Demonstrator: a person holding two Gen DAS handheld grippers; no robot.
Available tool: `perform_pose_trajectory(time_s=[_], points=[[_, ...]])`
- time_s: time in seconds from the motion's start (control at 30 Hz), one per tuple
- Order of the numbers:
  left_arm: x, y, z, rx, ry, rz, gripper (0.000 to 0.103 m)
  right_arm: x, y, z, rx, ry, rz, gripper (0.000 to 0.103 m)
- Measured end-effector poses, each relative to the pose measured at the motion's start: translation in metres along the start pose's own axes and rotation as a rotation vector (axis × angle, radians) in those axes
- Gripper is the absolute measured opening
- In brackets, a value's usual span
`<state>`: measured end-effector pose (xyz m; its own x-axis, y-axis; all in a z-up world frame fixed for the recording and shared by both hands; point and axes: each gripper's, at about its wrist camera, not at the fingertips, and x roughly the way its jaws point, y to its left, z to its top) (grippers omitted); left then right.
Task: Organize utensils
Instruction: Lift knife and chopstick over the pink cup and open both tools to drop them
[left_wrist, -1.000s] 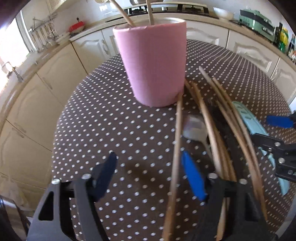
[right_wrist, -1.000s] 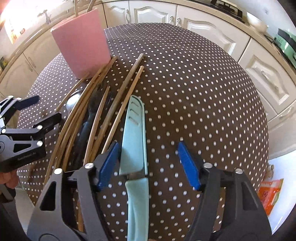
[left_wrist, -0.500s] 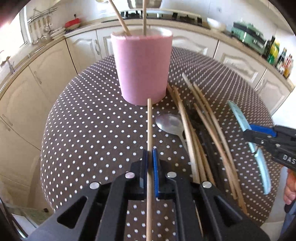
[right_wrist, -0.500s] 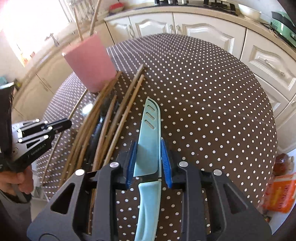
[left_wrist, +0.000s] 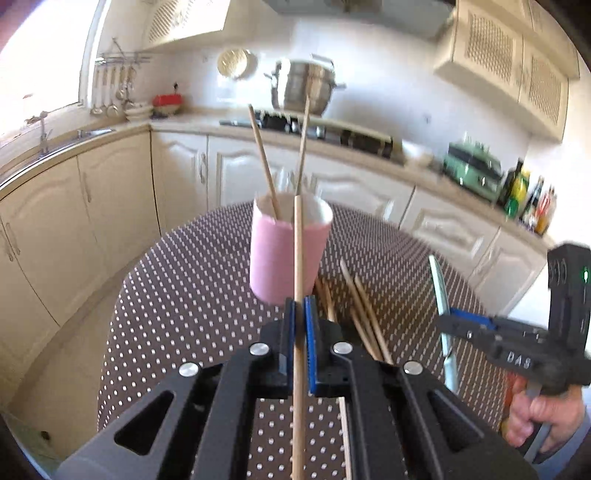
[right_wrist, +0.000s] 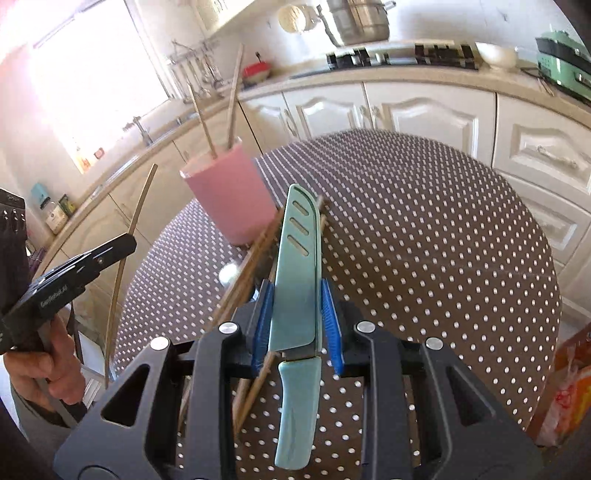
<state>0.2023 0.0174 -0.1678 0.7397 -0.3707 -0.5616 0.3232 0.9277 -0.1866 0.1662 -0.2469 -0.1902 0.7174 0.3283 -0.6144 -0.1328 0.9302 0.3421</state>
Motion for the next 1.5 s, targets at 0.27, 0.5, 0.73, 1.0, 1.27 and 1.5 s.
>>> perform_pose_trajectory(time_s=[0.27, 0.5, 0.73, 1.0, 1.27, 1.5], points=[[-0.017, -0.006, 0.032, -0.029, -0.174, -0.019, 0.005, -0.02, 0.018, 0.025, -0.04, -0.092, 0.02, 0.026], [-0.018, -0.012, 0.059, -0.026, -0.273, -0.017, 0.005, -0.019, 0.031, 0.043, -0.08, -0.137, 0.033, 0.026], [-0.021, -0.016, 0.089, -0.013, -0.433, -0.016, 0.005, -0.028, 0.047, 0.08, -0.132, -0.206, 0.063, 0.026], [-0.015, -0.015, 0.13, -0.024, -0.57, -0.03, 0.005, -0.034, 0.069, 0.14, -0.196, -0.292, 0.099, 0.026], [0.015, -0.013, 0.153, -0.039, -0.613, -0.035, 0.005, -0.004, 0.082, 0.184, -0.205, -0.297, 0.126, 0.026], [0.055, 0.003, 0.157, -0.082, -0.601, -0.038, 0.005, 0.029, 0.084, 0.194, -0.214, -0.263, 0.13, 0.026]])
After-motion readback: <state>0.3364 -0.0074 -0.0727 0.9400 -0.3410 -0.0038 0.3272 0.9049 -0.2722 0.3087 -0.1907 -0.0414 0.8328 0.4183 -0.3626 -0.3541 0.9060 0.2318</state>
